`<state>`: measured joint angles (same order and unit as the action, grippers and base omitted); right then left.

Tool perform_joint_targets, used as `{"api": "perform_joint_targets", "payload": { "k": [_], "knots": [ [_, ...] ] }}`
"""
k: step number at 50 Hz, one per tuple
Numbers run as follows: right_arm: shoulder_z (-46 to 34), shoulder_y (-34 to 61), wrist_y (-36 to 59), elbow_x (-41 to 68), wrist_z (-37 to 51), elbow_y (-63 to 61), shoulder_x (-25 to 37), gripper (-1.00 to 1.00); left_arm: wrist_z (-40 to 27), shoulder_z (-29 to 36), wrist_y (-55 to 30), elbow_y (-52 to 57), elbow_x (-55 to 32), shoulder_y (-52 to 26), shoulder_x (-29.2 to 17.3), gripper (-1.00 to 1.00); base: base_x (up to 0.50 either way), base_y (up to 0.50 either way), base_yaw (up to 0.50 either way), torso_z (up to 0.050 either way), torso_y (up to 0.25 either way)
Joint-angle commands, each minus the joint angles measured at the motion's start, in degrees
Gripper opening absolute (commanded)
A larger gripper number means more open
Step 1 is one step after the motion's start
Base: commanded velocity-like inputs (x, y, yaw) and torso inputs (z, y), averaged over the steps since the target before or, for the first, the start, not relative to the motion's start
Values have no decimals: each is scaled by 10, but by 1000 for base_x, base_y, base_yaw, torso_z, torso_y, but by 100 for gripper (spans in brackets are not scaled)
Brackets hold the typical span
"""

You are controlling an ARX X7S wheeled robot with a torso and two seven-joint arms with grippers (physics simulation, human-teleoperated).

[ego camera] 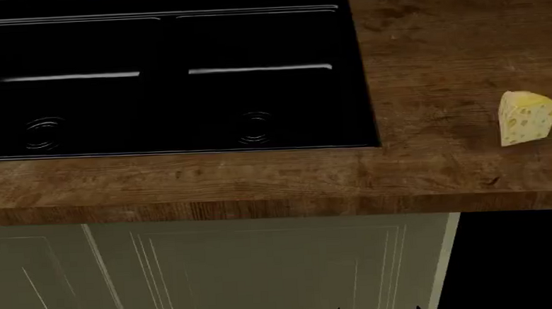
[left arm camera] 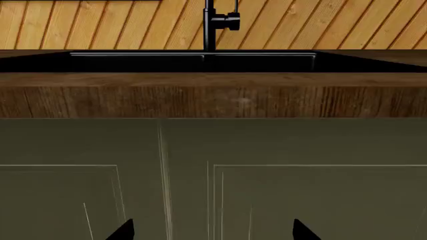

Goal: Pick up the wedge of cheese and place it on the slice of bread to prepare a simple cheese on bread dish.

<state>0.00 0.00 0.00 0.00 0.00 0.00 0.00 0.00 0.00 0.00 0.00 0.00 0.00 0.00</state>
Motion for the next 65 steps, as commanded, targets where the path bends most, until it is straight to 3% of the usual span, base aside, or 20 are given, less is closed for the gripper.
{"api": "perform_joint_targets", "payload": {
  "k": [1,13,23,33,48,50,65],
  "knots": [
    [-7,0,0,5,7,0,5,100,-6,0,0,0,-6,0,-6,100,0,0,0,0,0],
    [-32,-14,27,24,37,-41,28,100,-28,30,-15,38,-18,11,-31,100,0,0,0,8,7],
    [-36,-7,204,33,49,-226,54,100,-8,44,-206,203,-62,-36,-61,100,0,0,0,50,42],
    [-36,77,363,50,51,-328,73,100,-24,33,-377,294,-87,-145,-74,100,0,0,0,50,42],
    [-7,274,633,101,53,-454,90,100,-50,4,-642,378,-119,-392,-79,100,0,0,0,50,42],
    [-11,254,593,94,54,-429,92,100,-50,4,-597,376,-112,-350,-83,100,0,0,0,50,41],
    [-4,258,599,114,46,-439,95,100,-58,20,-596,370,-112,-351,-90,100,0,0,0,38,36]
  ]
}}
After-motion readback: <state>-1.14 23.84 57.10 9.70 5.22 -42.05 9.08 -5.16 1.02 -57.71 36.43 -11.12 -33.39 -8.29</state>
